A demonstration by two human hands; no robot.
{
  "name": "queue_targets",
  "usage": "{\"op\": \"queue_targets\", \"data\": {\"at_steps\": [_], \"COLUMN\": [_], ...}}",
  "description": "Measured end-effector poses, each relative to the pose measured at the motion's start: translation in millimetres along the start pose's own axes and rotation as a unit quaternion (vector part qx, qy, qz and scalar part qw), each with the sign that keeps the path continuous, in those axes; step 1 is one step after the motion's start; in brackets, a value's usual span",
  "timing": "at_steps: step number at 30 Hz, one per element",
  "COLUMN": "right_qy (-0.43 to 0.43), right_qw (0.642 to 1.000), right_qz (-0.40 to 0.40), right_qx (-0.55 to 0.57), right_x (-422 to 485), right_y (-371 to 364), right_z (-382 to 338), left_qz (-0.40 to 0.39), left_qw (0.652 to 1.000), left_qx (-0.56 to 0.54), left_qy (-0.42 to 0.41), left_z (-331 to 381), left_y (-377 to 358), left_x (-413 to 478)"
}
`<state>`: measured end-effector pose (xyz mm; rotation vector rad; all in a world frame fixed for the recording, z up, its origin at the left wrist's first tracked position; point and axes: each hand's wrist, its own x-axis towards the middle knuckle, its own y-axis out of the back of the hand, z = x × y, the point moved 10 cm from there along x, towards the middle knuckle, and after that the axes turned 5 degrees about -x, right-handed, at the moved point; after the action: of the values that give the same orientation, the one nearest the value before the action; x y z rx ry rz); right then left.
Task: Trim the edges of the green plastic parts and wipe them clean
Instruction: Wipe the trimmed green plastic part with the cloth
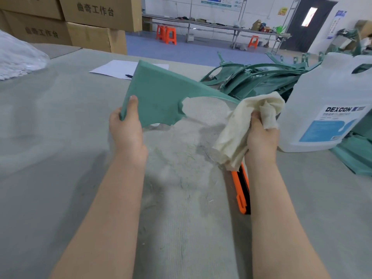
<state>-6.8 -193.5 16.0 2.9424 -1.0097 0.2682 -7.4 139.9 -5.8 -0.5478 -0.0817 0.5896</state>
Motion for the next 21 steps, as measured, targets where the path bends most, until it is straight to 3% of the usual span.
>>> {"op": "queue_targets", "data": {"at_steps": [7, 16, 21], "right_qy": [0.012, 0.046, -0.023], "right_qw": [1.000, 0.995, 0.999], "right_qz": [0.020, -0.050, -0.007], "right_qx": [-0.007, -0.074, -0.025], "right_x": [-1.1, -4.3, -1.5], "right_y": [3.7, -19.0, -5.3], "right_z": [0.6, -8.8, 9.6], "left_qz": [0.043, 0.102, 0.088], "left_qw": [0.997, 0.991, 0.990], "left_qx": [-0.022, -0.032, -0.020], "left_qy": [-0.065, -0.084, -0.104], "left_z": [12.9, 12.5, 16.0], "left_y": [8.9, 22.8, 17.8], "left_x": [-0.7, 4.5, 1.6]}}
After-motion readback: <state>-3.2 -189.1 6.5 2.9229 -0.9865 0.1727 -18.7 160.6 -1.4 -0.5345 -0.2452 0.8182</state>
